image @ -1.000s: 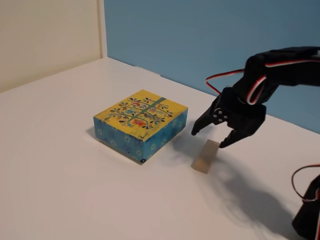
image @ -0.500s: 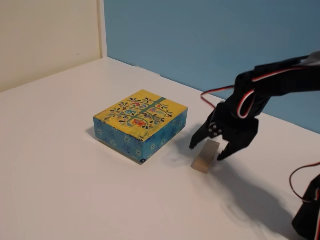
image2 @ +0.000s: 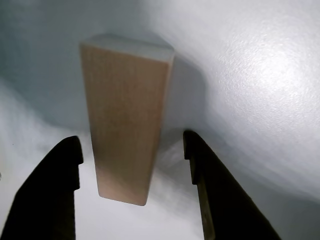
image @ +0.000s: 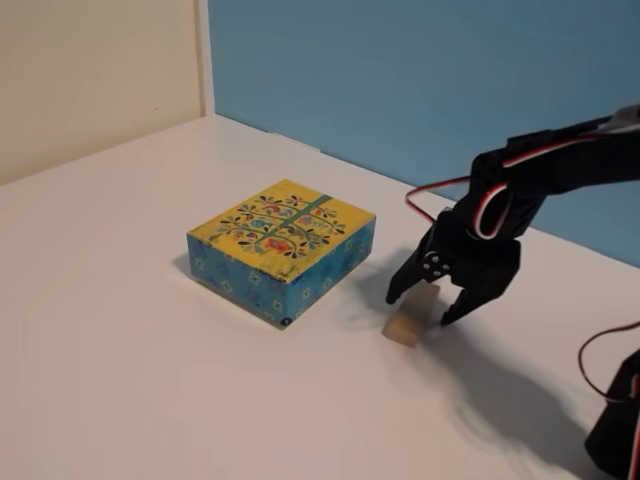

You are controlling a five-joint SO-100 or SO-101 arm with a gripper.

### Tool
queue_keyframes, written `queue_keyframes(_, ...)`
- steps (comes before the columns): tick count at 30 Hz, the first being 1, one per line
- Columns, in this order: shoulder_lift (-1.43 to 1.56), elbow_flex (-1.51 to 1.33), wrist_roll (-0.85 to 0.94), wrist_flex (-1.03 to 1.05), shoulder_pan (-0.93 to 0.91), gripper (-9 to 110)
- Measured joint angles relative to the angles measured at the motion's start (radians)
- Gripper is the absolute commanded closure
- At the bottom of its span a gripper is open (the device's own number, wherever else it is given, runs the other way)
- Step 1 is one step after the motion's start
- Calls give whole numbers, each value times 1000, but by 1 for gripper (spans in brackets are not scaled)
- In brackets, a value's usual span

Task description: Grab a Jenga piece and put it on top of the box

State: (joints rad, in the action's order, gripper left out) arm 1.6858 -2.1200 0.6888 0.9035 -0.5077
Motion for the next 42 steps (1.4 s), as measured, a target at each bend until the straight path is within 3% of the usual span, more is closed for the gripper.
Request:
queue_keyframes(5, -5, 2, 2, 2, -2, 80)
queue_keyframes(22, -15, 17, 12, 8, -15, 101)
queue_keyframes(42, 9, 18, 26, 51, -15, 102)
